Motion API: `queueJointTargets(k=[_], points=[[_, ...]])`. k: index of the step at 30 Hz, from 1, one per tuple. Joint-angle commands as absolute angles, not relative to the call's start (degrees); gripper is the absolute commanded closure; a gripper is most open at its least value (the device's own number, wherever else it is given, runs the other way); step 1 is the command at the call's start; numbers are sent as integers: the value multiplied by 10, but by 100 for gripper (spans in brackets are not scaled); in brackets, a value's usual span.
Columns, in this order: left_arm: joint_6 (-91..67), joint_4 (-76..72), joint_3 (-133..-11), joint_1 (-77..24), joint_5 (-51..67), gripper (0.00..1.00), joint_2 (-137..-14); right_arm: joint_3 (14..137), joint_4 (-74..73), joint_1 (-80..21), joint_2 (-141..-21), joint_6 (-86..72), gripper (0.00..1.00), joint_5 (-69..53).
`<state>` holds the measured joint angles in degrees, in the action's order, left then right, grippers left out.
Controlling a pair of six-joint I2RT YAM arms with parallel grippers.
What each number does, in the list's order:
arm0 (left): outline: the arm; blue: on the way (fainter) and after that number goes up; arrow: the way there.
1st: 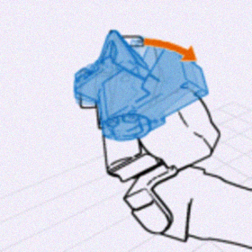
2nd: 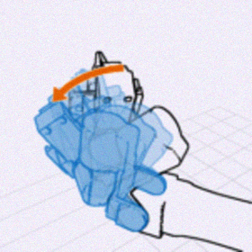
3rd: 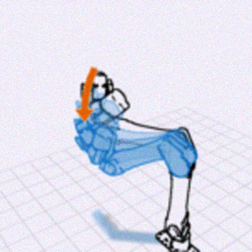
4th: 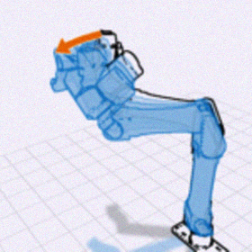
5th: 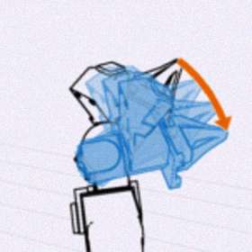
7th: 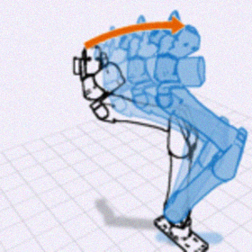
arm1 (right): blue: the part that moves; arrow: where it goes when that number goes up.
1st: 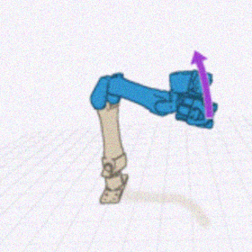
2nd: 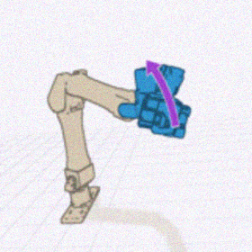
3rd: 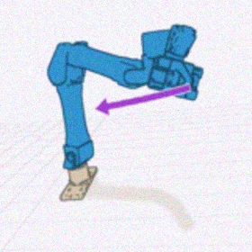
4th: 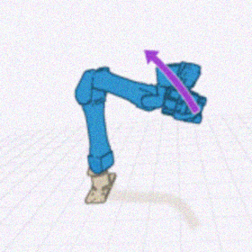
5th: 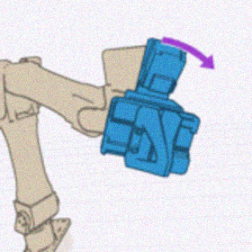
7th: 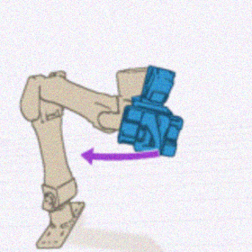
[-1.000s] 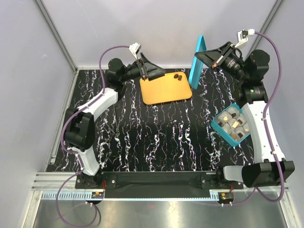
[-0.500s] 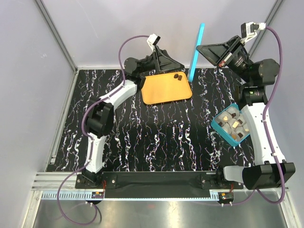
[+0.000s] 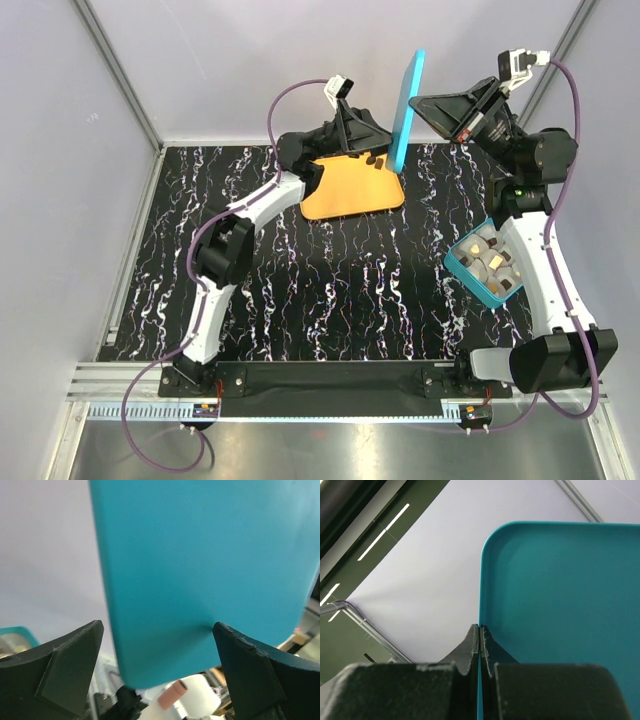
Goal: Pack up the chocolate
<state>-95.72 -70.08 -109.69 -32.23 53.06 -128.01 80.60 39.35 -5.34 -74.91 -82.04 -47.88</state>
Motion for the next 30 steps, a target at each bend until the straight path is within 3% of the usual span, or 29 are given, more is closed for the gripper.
queueJointTargets(k=[1,5,7,14,16,22,25,30], points=[[-1044,-831,-1129,-321,483,1,-1302,790,450,-60,-744,-829,100,-475],[-1061,-855,-1114,-318,478,3,-1295,761,444,-57,-738,-820,100,-484],[-1072,-872,-1099,-312,476,6,-1287,757,372,-52,-729,-771,100,-488],[-1081,-882,-1017,-272,487,44,-1245,729,87,-4,-669,-556,100,-429],[-1062,-859,-993,-262,502,48,-1231,733,13,-3,-666,-525,84,-412],[-1007,-795,-963,-260,534,61,-1216,729,-69,-3,-668,-474,63,-387],[-988,-775,-943,-260,544,67,-1215,729,-126,-4,-670,-445,62,-362],[-975,-772,-925,-260,547,68,-1222,713,-166,-4,-678,-440,75,-343]])
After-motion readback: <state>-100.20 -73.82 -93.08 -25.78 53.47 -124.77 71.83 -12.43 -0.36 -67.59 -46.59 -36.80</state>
